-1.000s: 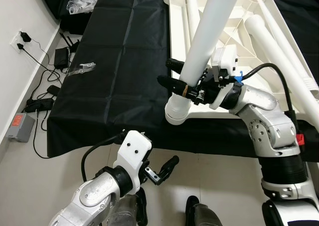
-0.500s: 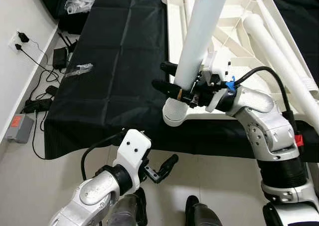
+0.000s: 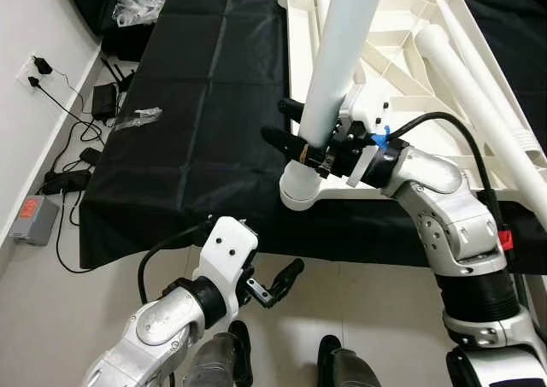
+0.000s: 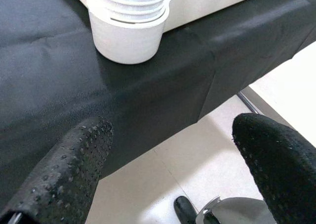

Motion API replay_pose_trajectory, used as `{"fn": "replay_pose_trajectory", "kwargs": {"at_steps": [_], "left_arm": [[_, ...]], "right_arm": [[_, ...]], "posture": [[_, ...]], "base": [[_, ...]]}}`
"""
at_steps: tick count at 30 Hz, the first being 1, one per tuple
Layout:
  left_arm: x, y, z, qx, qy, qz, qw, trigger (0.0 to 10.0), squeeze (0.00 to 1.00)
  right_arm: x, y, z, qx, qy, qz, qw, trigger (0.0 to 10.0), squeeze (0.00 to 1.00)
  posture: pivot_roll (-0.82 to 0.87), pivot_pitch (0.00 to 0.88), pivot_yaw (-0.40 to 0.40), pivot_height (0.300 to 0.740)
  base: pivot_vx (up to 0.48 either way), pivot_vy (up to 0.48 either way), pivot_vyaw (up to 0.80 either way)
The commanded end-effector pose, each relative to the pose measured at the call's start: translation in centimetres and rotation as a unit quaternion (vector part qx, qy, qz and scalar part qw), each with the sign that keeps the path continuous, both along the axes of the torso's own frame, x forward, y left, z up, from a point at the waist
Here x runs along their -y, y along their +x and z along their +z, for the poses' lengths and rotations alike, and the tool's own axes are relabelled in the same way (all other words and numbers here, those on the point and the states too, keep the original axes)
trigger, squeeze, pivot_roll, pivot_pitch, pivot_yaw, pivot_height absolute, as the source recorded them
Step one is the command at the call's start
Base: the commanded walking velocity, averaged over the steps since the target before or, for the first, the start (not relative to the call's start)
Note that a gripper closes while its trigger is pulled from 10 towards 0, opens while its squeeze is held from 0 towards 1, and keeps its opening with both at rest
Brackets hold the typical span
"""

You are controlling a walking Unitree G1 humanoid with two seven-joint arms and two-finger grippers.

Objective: Building children table

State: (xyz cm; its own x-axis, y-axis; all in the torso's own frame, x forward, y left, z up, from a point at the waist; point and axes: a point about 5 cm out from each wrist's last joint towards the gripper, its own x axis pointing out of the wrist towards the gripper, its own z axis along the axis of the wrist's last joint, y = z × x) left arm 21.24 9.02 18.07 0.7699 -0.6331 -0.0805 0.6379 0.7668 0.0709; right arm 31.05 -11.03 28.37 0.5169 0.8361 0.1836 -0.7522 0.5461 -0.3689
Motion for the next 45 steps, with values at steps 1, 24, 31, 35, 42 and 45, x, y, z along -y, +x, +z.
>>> {"fn": "replay_pose_trajectory", "kwargs": {"at_steps": [1,24,31,35,42,45], "left_arm": [[-0.4,-0.1,-0.5,-0.006,0.014,0.003,1.0,10.0,0.0],[-0.9,0.4,-0.3,0.004,0.02,0.012,1.0,10.0,0.0],[-0.9,0.6,-0.2,0.008,0.019,0.012,1.0,10.0,0.0],[-0.9,0.6,-0.2,0.008,0.019,0.013,1.0,10.0,0.0],[-0.9,0.6,-0.2,0.01,0.02,0.015,1.0,10.0,0.0],[-0.9,0.7,-0.2,0.011,0.02,0.015,1.0,10.0,0.0]], "right_arm": [[0.9,0.9,-2.1,-0.039,-0.026,-0.063,0.997,10.0,0.0],[1.9,2.4,-2.8,-0.059,0.001,-0.197,0.979,10.0,0.0],[3.5,3.8,-3.3,-0.09,0.024,-0.313,0.945,10.0,0.0],[3.7,3.9,-3.4,-0.092,0.027,-0.331,0.939,10.0,0.0],[5.1,4.0,-3.4,-0.096,0.087,-0.431,0.893,10.0,0.0],[5.4,3.8,-3.3,-0.084,0.101,-0.456,0.88,10.0,0.0]], "posture": [[0.18,0.368,0.01,0.74],[0.18,0.367,0.009,0.74],[0.18,0.369,0.008,0.74],[0.18,0.37,0.006,0.74],[0.18,0.366,0.006,0.74],[0.18,0.362,0.006,0.74]], "base": [[0.0,0.0,0.0],[0.0,0.0,0.0],[0.0,0.0,0.0],[0.0,0.0,0.0],[0.0,0.0,0.0],[0.0,0.0,0.0]]}}
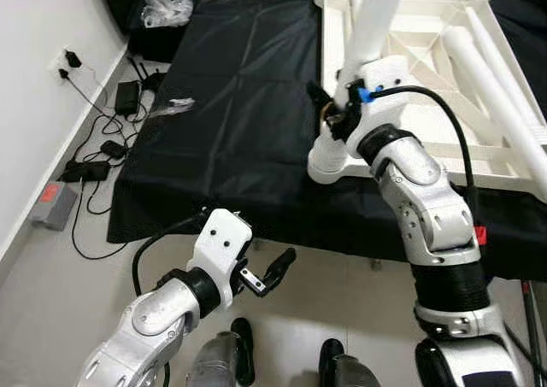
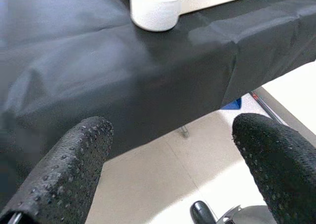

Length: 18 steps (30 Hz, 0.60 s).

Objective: Building children table

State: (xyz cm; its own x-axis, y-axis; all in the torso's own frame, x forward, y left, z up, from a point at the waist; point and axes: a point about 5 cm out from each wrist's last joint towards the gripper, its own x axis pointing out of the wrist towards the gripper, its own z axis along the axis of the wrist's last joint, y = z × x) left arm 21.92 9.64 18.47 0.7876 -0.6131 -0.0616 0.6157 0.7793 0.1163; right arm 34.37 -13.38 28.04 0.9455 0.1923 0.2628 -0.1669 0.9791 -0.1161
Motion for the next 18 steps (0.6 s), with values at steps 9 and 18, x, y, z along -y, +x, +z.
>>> {"fn": "replay_pose_trajectory", "kwargs": {"at_steps": [9,18], "left_arm": [[-0.34,0.06,-0.53,-0.008,0.007,0.008,1.0,10.0,0.0],[-0.37,0.1,-0.52,-0.008,0.007,0.009,1.0,10.0,0.0]], "right_arm": [[3.35,-0.08,-2.8,-0.035,0.01,-0.162,0.986,10.0,0.0],[3.22,0.03,-3.54,-0.05,0.05,-0.234,0.97,10.0,0.0]], "posture": [[0.18,0.36,0.008,0.74],[0.18,0.366,0.007,0.74]], "base": [[0.0,0.0,0.0],[0.0,0.0,0.0]]}}
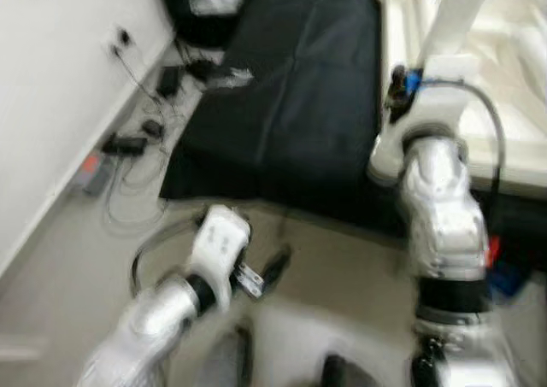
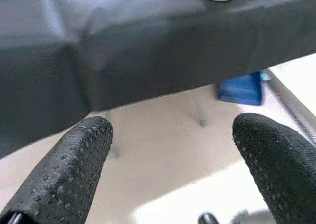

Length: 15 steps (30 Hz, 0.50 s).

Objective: Building children table

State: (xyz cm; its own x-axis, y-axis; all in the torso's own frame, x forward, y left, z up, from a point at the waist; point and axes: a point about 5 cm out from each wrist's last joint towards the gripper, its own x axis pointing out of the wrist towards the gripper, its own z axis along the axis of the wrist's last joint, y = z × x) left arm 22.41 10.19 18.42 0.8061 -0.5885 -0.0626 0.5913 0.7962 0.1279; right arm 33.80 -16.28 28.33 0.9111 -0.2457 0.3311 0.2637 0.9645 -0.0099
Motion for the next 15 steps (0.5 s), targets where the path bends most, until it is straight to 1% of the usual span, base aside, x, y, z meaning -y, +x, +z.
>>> {"fn": "replay_pose_trajectory", "kwargs": {"at_steps": [1,3,5,7,8,9,10,15], "left_arm": [[0.1,-0.4,-0.5,-0.011,0.002,-0.005,1.0,10.0,0.0],[0.1,-0.4,-0.5,-0.011,0.002,-0.004,1.0,10.0,0.0],[0.1,-0.3,-0.4,-0.011,0.002,-0.004,1.0,10.0,0.0],[0.1,-0.4,-0.5,-0.011,0.002,-0.006,1.0,10.0,0.0],[0.1,-0.4,-0.5,-0.011,0.002,-0.006,1.0,10.0,0.0],[0.1,-0.3,-0.5,-0.011,0.002,-0.007,1.0,10.0,0.0],[0.1,-0.3,-0.5,-0.011,0.002,-0.007,1.0,10.0,0.0],[0.0,-0.3,-0.4,-0.01,0.002,-0.007,1.0,10.0,0.0]], "right_arm": [[0.6,0.7,-4.0,-0.095,0.025,-0.027,0.995,10.0,0.0],[1.2,0.9,-4.1,-0.102,0.027,-0.055,0.993,10.0,0.0],[1.6,1.1,-4.2,-0.109,0.042,-0.067,0.991,10.0,0.0],[2.2,1.2,-4.2,-0.112,0.032,-0.105,0.988,10.0,0.0],[2.2,1.2,-4.2,-0.112,0.032,-0.105,0.988,10.0,0.0],[2.8,1.2,-4.4,-0.116,0.033,-0.137,0.983,10.0,0.0],[3.0,1.2,-4.5,-0.118,0.04,-0.148,0.981,10.0,0.0],[3.1,1.4,-4.7,-0.121,0.064,-0.158,0.978,10.0,0.0]], "posture": [[0.18,0.366,0.007,0.74],[0.18,0.366,0.007,0.74],[0.18,0.37,0.009,0.74],[0.18,0.372,0.011,0.74],[0.18,0.372,0.011,0.74],[0.19,0.373,0.012,0.74],[0.19,0.373,0.012,0.74],[0.19,0.375,0.016,0.74]], "base": [[0.0,0.0,0.0],[0.0,0.0,0.0],[0.0,0.0,0.0],[0.0,0.0,0.0],[0.0,0.0,0.0],[0.0,0.0,0.0],[0.0,0.0,0.0],[0.0,0.0,0.0]]}}
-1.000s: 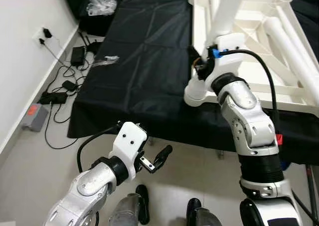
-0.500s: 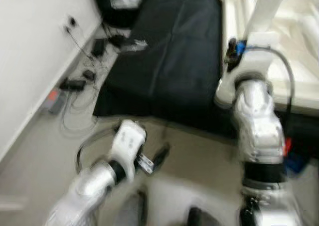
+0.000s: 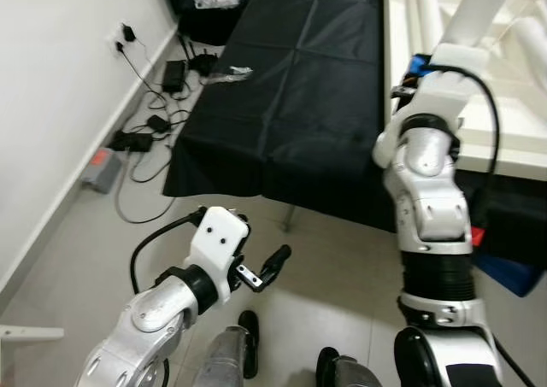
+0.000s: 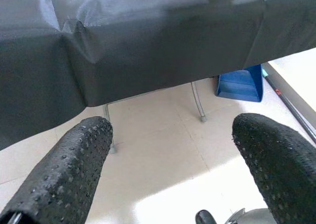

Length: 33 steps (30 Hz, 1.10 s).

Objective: Building children table

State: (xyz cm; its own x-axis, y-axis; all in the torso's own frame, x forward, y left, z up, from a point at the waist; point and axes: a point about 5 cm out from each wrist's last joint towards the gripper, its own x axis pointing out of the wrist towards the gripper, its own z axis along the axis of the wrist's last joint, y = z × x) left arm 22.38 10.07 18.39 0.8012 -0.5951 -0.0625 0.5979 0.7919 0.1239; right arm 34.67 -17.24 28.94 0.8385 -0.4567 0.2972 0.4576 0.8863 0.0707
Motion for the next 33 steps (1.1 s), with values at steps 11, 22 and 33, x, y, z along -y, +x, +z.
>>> {"fn": "replay_pose_trajectory", "kwargs": {"at_steps": [11,22,33], "left_arm": [[-0.2,-0.17,-0.33,-0.008,0.007,-0.002,1.0,10.0,0.0],[-0.16,-0.02,-0.29,-0.006,0.006,0.001,1.0,10.0,0.0],[0.03,0.01,-0.28,-0.005,0.004,0.001,1.0,10.0,0.0]], "right_arm": [[2.48,0.42,-5.2,-0.099,0.108,-0.151,0.978,10.0,0.0],[2.59,0.12,-5.01,-0.075,0.168,-0.224,0.957,10.0,0.0],[2.43,0.14,-4.8,-0.05,0.232,-0.279,0.93,10.0,0.0]], "posture": [[0.19,0.378,0.013,0.74],[0.19,0.384,0.006,0.74],[0.19,0.385,0.0,0.74]], "base": [[0.0,0.0,0.0],[0.0,0.0,0.0],[0.0,0.0,0.0]]}}
